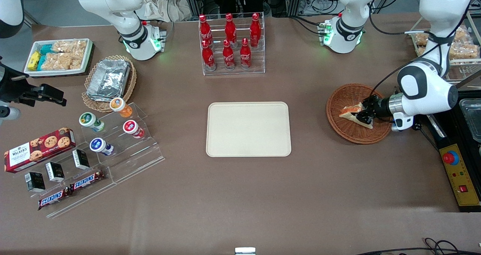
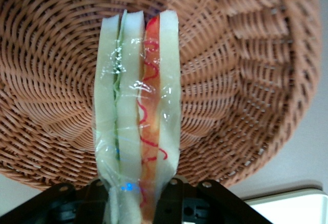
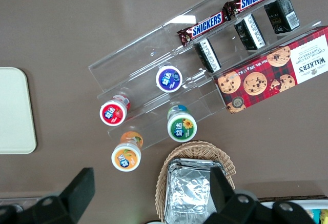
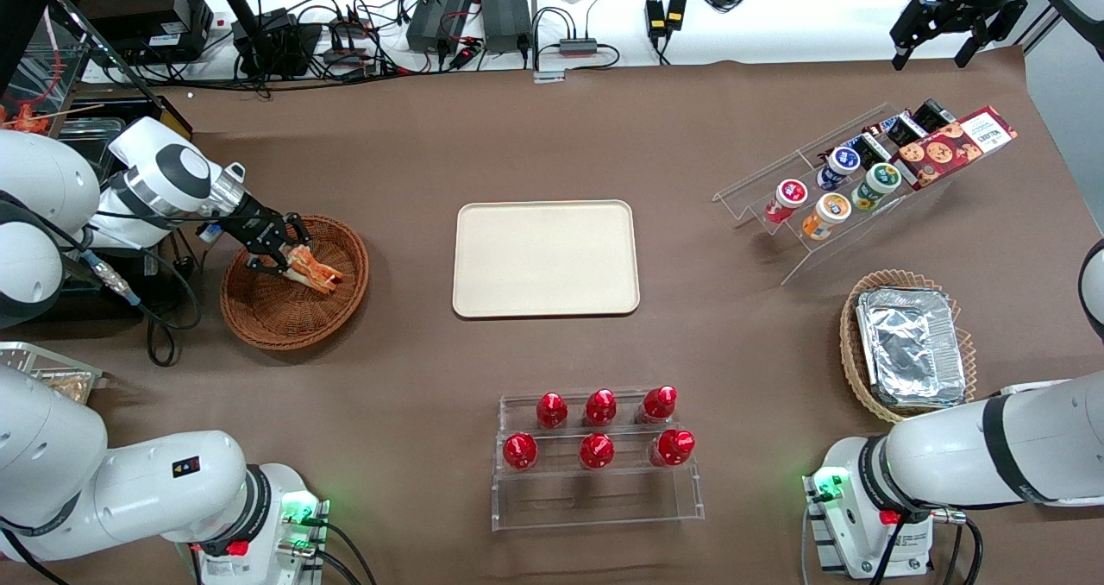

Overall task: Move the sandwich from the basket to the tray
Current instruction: 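Lift the sandwich and carry it with the left gripper toward the tray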

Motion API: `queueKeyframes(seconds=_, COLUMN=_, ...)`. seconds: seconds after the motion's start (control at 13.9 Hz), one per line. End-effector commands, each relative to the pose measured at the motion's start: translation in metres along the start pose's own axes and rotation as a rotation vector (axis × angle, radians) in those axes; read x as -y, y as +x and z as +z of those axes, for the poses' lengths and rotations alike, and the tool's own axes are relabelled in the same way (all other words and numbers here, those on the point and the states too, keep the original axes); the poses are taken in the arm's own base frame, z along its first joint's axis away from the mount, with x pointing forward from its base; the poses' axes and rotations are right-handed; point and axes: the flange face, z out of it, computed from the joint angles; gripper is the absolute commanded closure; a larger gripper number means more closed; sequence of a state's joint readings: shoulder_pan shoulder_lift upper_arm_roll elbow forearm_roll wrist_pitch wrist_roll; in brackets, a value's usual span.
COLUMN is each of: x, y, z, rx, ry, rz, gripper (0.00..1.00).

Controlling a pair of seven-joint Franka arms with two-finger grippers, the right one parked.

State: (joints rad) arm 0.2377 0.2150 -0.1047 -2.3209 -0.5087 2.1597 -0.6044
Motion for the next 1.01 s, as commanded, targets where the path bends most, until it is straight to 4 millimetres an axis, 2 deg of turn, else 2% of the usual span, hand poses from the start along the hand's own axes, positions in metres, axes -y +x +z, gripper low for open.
queueKeyframes(seconds=0.0, x=-0.011, y=-0.017, z=-0.035, rx=-0.013, ry=0.032, rz=0.036, gripper=0.79)
queueKeyframes(seconds=0.29, x=-0.031, y=-0.051, z=-0.11, rx=0.006, ry=0.041, rz=0.108, gripper=0.79)
queueKeyframes(seconds=0.5, x=-0.045, y=-0.074, z=-0.155, rx=-0.056, ry=0.111, rz=0.188, gripper=0.78)
queueKeyframes(seconds=0.72, x=-0.069, y=-0.105, z=-0.204, rx=-0.07, ry=0.109, rz=0.263, gripper=0.78)
queueKeyframes(seconds=0.79, x=-0.076, y=-0.115, z=-0.214, rx=-0.08, ry=0.105, rz=0.288, gripper=0.78)
queueKeyframes(seconds=0.93, x=-0.092, y=-0.142, z=-0.22, rx=-0.104, ry=0.115, rz=0.352, gripper=0.78)
